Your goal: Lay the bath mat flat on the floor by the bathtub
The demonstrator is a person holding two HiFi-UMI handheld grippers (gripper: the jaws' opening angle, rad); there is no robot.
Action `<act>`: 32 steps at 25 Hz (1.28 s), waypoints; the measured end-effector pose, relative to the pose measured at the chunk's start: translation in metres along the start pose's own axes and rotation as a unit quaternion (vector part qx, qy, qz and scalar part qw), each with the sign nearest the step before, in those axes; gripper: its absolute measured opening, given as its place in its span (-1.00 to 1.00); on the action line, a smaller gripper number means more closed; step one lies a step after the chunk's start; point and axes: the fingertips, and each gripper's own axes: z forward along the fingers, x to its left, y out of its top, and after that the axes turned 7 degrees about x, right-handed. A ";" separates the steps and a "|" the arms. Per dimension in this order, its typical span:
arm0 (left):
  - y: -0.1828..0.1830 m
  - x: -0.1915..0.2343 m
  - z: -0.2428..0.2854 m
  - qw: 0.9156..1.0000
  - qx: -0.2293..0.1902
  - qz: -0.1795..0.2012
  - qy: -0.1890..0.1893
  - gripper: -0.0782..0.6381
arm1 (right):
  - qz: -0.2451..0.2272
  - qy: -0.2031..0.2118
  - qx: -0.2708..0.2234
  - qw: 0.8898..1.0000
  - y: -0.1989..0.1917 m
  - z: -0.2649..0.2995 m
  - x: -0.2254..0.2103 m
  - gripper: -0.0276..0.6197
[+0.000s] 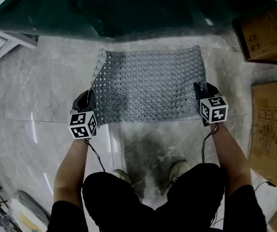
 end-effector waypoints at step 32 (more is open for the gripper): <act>0.048 -0.043 -0.014 0.993 -0.065 0.052 -0.088 -0.73 | -0.055 0.047 -0.071 0.995 0.057 -0.023 0.049 -0.86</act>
